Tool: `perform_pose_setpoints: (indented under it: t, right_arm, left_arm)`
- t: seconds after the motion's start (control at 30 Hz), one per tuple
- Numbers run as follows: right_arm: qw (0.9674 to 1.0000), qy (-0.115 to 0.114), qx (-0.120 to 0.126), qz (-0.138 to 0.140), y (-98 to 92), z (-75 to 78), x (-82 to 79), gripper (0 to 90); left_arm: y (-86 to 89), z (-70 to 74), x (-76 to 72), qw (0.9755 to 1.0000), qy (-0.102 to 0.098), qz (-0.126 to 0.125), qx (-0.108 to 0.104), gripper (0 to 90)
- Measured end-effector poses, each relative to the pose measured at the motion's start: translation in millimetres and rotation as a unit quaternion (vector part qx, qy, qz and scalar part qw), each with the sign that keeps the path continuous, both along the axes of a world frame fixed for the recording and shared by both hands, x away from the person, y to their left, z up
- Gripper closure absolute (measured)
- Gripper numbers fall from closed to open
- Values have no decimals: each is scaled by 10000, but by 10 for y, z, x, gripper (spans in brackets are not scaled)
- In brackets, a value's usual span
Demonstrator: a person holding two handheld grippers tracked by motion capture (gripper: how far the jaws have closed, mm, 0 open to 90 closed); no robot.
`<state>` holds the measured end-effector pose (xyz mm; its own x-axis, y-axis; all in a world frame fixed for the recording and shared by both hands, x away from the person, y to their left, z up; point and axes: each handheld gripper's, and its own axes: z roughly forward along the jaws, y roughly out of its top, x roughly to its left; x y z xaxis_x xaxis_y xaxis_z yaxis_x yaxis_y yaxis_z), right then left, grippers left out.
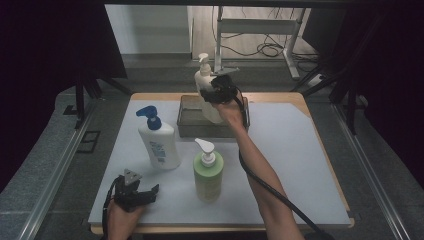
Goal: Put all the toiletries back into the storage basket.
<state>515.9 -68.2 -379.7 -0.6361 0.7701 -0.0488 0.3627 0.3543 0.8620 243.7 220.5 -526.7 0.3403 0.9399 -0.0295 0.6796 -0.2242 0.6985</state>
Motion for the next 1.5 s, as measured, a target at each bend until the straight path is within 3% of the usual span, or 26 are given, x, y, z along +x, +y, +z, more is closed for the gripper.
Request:
perform_pose_setpoints:
  t: [0.6,0.93,1.5]
  right_arm:
    - [10000,19,-66,42,139,-174,81,398]
    - [9998,140,-110,54,112,-310,7,397]
    - [9997,216,-93,89,45,-302,-152,395]
  left_arm:
    - [0,1,0,10000,4,-2,-1,117]
    - [1,2,-1,10000,7,-9,12,117]
    - [1,0,-2,10000,2,-7,16,117]
